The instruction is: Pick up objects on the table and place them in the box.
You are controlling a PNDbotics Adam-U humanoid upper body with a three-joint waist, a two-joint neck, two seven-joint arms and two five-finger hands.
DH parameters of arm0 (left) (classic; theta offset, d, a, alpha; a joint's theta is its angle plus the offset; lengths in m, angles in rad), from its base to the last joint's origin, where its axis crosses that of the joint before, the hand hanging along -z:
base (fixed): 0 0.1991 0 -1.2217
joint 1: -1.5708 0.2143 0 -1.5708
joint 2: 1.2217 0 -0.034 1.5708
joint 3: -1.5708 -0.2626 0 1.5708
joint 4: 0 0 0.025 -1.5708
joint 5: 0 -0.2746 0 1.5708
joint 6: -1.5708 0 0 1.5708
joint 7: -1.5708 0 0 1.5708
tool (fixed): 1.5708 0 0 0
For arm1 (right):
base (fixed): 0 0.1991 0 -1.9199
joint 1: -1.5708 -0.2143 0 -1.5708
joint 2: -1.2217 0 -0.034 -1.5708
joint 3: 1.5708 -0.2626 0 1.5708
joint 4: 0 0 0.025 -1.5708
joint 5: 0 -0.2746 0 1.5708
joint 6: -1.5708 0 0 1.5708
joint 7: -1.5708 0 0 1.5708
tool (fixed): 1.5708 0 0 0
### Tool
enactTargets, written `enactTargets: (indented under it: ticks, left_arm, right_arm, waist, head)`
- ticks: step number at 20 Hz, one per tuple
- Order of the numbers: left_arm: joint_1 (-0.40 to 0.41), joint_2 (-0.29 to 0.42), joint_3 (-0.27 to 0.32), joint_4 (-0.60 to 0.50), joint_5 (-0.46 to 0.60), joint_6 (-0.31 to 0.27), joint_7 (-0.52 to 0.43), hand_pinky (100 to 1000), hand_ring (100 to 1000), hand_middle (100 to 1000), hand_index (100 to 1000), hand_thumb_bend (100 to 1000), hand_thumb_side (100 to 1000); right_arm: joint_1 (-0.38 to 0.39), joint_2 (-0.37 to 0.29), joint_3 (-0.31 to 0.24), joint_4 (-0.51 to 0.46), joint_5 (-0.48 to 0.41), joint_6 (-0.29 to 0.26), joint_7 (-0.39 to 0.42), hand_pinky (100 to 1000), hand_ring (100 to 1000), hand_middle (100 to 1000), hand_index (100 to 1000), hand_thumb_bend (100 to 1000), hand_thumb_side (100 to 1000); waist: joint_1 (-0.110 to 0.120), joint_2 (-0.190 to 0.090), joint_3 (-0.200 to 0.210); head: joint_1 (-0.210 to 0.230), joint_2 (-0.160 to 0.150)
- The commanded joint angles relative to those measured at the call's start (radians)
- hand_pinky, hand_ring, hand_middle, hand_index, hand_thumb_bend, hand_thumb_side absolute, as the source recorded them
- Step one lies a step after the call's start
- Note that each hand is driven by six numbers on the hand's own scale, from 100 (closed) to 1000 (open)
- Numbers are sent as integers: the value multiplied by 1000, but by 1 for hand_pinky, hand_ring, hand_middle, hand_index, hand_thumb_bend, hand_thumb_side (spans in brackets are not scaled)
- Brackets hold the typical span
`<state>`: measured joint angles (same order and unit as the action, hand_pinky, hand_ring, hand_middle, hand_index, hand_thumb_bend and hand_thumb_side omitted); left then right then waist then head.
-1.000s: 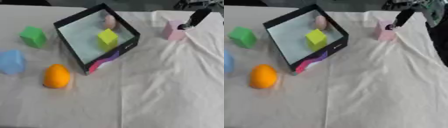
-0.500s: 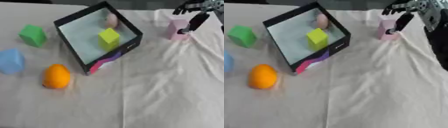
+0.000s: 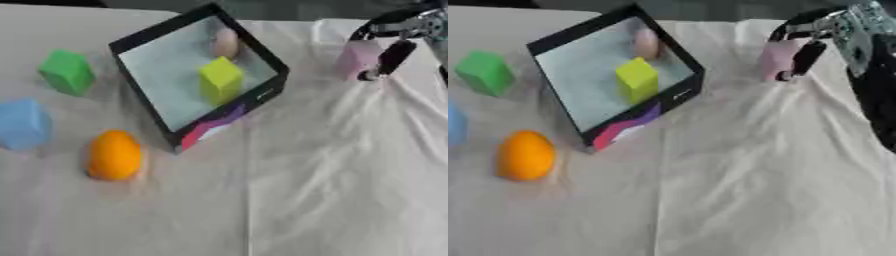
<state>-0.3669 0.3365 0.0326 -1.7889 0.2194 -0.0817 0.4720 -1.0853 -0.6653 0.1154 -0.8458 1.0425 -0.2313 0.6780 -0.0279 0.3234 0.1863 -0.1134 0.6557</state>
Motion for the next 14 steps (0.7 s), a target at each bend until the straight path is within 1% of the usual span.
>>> enactTargets:
  ticks: [1,2,4,6,8,11,14]
  left_arm:
    - [-13,19,-1,-18,3,0,-4,853,824,803,789,176,680]
    - [-12,20,-2,-18,3,1,-6,854,825,803,789,167,687]
    - [-12,22,-4,-18,3,1,-9,854,825,802,789,166,685]
    - [-12,23,-2,-18,4,0,-8,854,826,801,789,167,684]
    - [-9,25,-1,-16,5,-1,-7,854,828,801,788,166,685]
    - [0,29,1,-14,5,-1,-6,855,830,801,788,167,687]
    - [8,32,3,-13,5,-2,-5,855,831,801,789,166,686]
  right_arm:
    - [-17,-15,-19,4,6,27,-72,763,697,672,782,426,242]
    - [-21,-14,-21,1,2,40,-106,730,663,636,751,424,226]
    - [-25,-9,-16,-3,-7,58,-166,709,626,601,713,418,167]
    - [-30,-5,-14,-6,-29,68,-206,695,598,571,677,413,123]
    - [-40,-5,-11,-23,-55,76,-244,691,588,562,664,409,100]
    - [-66,-13,3,-70,-117,73,-251,696,589,565,666,408,100]
    - [-99,-19,24,-138,-180,73,-221,700,593,571,671,411,100]
  waist:
    - [-11,-8,-2]
    - [-11,-10,-3]
    - [-12,-14,-6]
    - [-13,-19,-8]
    - [-14,-25,-13]
    - [-17,-35,-23]
    - [-17,-45,-31]
  head:
    - [-5,-13]
    - [-6,-12]
    - [-8,-9]
    - [-9,-6]
    - [-8,0]
    - [-2,13]
    - [2,25]
